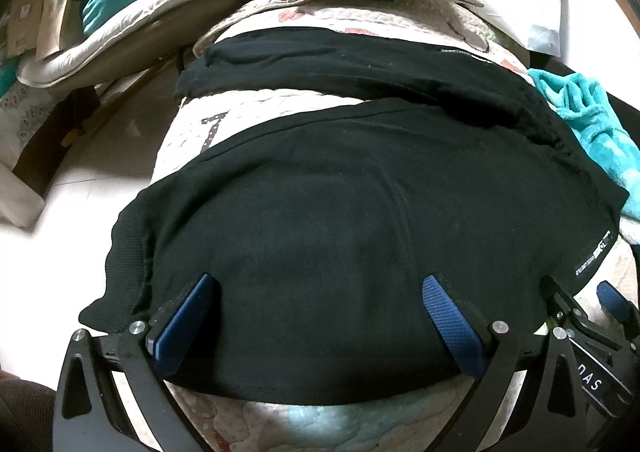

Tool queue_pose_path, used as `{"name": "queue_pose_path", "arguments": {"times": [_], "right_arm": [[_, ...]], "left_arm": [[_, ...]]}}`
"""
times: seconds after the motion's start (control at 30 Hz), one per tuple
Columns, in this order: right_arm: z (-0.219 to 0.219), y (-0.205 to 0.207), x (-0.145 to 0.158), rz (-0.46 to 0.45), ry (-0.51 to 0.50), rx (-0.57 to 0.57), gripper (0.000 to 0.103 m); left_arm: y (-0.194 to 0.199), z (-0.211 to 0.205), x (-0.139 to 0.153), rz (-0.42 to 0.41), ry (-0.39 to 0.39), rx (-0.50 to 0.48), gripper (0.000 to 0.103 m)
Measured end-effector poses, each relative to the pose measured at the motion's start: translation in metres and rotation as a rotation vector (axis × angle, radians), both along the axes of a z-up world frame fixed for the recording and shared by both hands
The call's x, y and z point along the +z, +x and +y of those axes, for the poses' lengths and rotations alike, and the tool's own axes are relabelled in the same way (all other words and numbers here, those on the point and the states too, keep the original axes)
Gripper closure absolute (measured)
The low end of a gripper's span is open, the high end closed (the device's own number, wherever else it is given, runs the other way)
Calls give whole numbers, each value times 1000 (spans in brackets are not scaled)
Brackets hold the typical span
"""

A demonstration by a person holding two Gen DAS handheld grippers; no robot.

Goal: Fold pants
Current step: 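Position both grippers open at the waistband edge of the black pants, then grasp the waistband with the left gripper while the right gripper grasps it too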

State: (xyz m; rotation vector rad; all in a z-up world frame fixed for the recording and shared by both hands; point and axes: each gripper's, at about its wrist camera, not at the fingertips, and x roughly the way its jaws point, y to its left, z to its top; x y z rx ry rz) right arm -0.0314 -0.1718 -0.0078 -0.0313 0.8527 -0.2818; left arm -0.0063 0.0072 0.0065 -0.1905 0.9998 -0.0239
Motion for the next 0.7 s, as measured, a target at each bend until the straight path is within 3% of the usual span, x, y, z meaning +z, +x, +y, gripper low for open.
{"name": "queue_pose_path", "arguments": {"times": [0.23, 0.33, 0.43, 0.53, 0.7], "right_arm": [[-9, 1, 5, 41, 91, 23, 0], [-19, 2, 13, 92, 156, 19, 0], [-31, 4, 45, 84, 270, 6, 0], [-34, 10, 85, 50, 311, 66, 0], [-32, 68, 138, 138, 348, 288, 0]], "left_arm": [[-2, 3, 8, -6, -9, 18, 0], [-7, 5, 34, -61, -54, -11, 1], [-10, 10, 65, -139, -74, -57, 1], [4, 31, 91, -181, -125, -88, 1], [65, 81, 98, -125, -195, -57, 1]]}}
